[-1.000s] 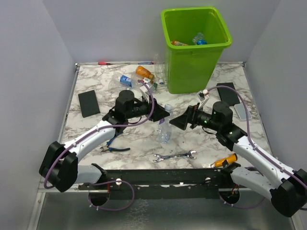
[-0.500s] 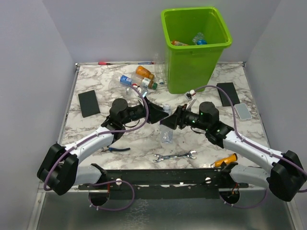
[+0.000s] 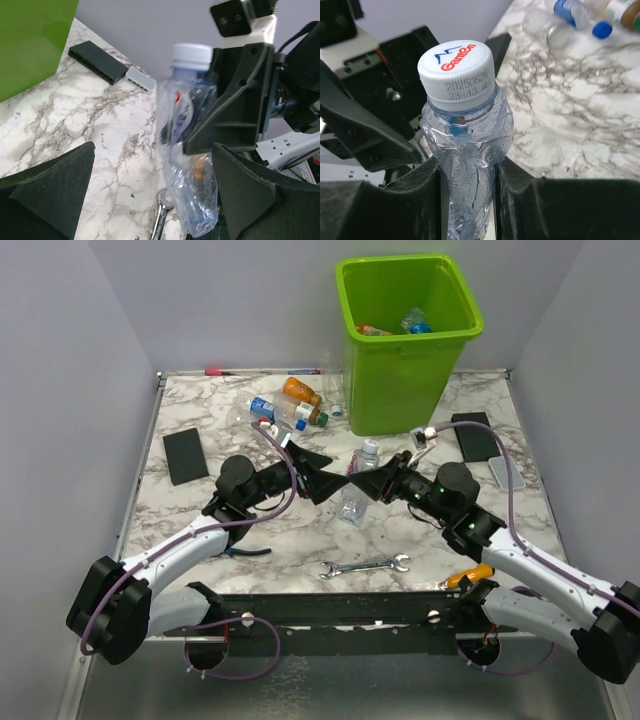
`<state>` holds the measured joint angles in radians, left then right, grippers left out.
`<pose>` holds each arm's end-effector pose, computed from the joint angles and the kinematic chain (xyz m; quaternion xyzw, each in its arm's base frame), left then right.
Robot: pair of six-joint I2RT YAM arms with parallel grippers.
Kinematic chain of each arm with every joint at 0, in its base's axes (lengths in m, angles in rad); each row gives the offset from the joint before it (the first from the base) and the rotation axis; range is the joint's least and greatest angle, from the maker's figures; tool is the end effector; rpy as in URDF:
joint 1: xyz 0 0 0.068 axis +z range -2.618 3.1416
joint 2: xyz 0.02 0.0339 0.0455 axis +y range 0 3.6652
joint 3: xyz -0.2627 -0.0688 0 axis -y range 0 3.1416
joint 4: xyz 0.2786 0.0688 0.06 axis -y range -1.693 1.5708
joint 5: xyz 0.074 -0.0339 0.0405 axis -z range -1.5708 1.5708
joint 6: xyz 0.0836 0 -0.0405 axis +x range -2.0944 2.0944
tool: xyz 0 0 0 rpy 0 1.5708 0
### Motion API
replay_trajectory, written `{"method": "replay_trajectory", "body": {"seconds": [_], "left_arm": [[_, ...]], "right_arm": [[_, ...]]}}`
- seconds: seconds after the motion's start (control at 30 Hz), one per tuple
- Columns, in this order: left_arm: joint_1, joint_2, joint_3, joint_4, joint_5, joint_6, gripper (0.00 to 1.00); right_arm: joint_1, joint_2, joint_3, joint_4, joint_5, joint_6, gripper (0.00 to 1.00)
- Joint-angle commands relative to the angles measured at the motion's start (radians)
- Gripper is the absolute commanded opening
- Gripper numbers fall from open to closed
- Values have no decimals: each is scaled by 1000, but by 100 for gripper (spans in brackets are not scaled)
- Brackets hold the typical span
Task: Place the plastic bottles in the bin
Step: Pick up the plastic bottle at the center of the board.
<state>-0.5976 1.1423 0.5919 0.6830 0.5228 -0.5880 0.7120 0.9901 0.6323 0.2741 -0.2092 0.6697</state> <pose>0.2450 -0.2173 0.2772 0.1975 0.6354 -0.5473 0.5077 0.2257 0.2177 0.2787 -0.0861 0.7304 0.4882 0.4699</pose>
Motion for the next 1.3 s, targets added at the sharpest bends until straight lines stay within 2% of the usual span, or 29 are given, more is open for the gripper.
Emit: {"method": "replay_trajectory", "body": {"seconds": [0.0,0.23,0.4,0.47,0.57,0.63,0.67,0.77,0.87,1.03,1.17,1.27], "left_arm": [[1,14,2,77,58,-45,99],[-47,77,23,133,225,-76,99],[-72,95,29,135,262,-75,96],[-78,103,32,135,272,-72,88],[-79,117,37,135,269,-76,63],[-79,123,39,135,255,-78,48],[-80,122,37,135,249,-78,43],[-80,111,29,135,228,-70,35],[-80,101,21,135,203,-60,29],[-79,100,19,135,188,-59,25],[-80,100,18,135,186,-59,24],[-79,99,16,135,184,-59,24]], "right_arm": [[-2,-81,-39,96,152,-44,18],[0,-82,-30,185,121,-40,18],[-1,-46,-20,249,67,-5,18],[-1,-33,-19,274,47,10,19],[-1,-20,-8,284,20,19,20],[-1,-16,3,276,6,21,26],[-1,-17,10,266,2,21,33],[0,-31,27,224,-4,14,61],[-1,-64,44,157,17,0,74],[-1,-128,112,32,87,-63,81],[-2,-143,200,-78,188,-115,81],[-1,-111,272,-154,203,-153,79]]}}
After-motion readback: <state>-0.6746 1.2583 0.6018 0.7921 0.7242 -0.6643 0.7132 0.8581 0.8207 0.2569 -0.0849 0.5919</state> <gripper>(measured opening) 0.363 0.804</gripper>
